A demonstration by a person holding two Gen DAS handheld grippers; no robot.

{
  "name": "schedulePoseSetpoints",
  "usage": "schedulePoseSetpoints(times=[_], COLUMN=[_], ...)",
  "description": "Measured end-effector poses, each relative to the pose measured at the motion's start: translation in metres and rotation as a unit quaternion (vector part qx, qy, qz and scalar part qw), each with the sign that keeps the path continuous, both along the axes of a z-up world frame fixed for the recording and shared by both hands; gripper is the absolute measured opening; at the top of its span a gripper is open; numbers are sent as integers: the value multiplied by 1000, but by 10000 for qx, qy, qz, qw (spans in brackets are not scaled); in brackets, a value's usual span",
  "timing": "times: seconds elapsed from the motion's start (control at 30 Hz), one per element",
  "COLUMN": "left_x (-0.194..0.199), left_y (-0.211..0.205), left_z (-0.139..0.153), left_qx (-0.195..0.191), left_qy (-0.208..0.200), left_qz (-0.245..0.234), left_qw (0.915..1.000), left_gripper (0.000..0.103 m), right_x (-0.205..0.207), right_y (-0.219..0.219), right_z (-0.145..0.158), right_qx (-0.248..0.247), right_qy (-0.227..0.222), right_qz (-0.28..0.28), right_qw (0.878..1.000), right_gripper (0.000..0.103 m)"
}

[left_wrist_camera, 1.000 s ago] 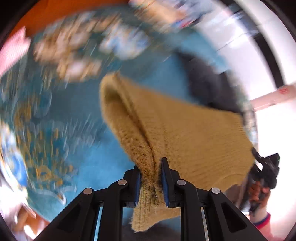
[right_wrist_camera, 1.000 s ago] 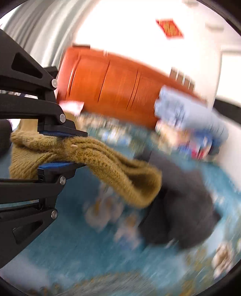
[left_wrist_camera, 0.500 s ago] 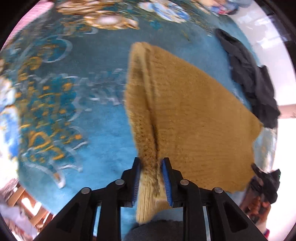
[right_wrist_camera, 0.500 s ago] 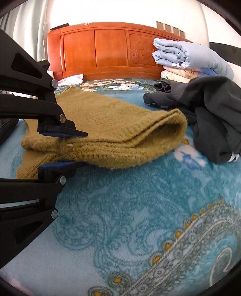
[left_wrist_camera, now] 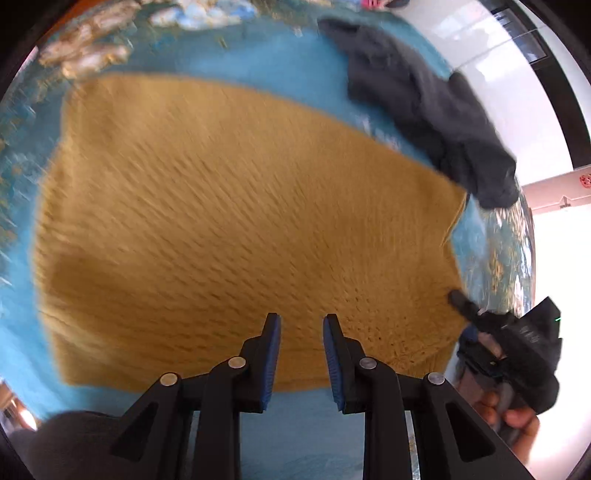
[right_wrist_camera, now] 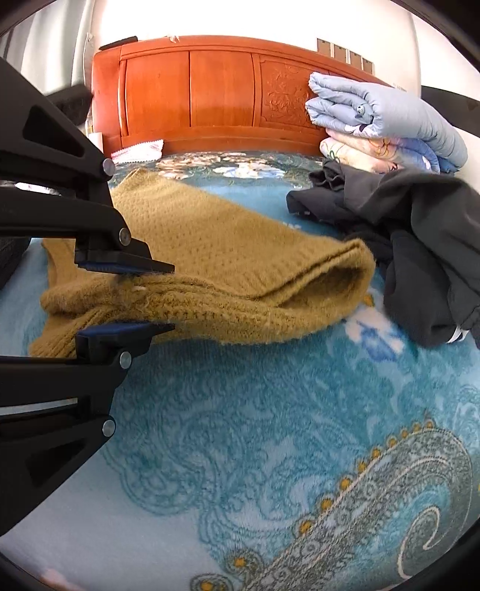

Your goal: Fold clothes

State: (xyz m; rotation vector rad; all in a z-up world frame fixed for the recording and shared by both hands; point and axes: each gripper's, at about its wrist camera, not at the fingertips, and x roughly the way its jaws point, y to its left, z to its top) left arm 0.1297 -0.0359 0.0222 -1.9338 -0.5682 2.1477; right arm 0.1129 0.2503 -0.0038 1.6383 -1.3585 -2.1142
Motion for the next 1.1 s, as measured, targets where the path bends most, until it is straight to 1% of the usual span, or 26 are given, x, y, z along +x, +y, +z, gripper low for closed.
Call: schedulePoseSetpoints(times=[0.07,0.1,0.17,0.2,0.3,0.4,0.43,0.47,0.5,0.57,0.63,0.7,0.77,0.87,0.93,0.97,1.0,1.07,1.1], left_x=[5,4,2,3,8,13,14,16,16,19,22,32,37,47,48,48,49,49,49], left_y=[6,7,7,3,-18,-38,-47,-57,-67,-91,-119,-138,-162,-196,-206,-209,-213,-220,-223], left_z=[-15,-17,-20,-18,-9,1,6,13,18,28,38,43,36,22,15,12,9,2,0], left_qx=[-148,-138,-120,10,630,1248,1386,1443,1423,1222,1067,1025,1132,1321,1399,1432,1464,1530,1556], left_qy=[-164,-187,-233,-193,45,284,380,462,529,743,921,994,976,861,826,814,802,778,780], left_qz=[-86,-101,-132,-73,245,562,678,771,828,983,1199,1508,1866,2294,2434,2488,2542,2650,2679], left_qw=[9997,9997,9996,9998,9977,9902,9873,9854,9849,9848,9827,9782,9710,9605,9562,9544,9526,9489,9476], left_gripper=[26,25,27,27,27,27,30,31,31,31,32,33,34,34,35,35,35,35,35], right_x=[-1,-1,-3,-4,-8,-15,-18,-20,-24,-31,-39,-47,-51,-56,-55,-54,-51,-45,-42], right_y=[-2,-3,-5,-6,-10,-18,-22,-27,-33,-49,-68,-91,-116,-157,-192,-211,-233,-271,-290], right_z=[1,1,2,2,7,17,21,26,30,39,45,53,63,81,96,103,109,114,114], right_qx=[24,53,126,150,223,349,405,433,457,540,681,899,1061,1243,1324,1354,1394,1458,1535], right_qy=[-29,-48,-94,-126,-222,-212,-183,-132,-80,7,76,142,271,621,922,1061,1207,1391,1445], right_qz=[-142,-190,-181,-191,-227,-138,-76,-22,55,250,472,752,1006,1464,1956,2215,2528,3098,3390], right_qw=[9999,9998,9997,9996,9992,9991,9990,9990,9989,9982,9965,9930,9889,9794,9673,9599,9498,9292,9169], right_gripper=[23,23,23,23,23,23,23,23,23,23,23,23,23,23,23,23,23,23,23])
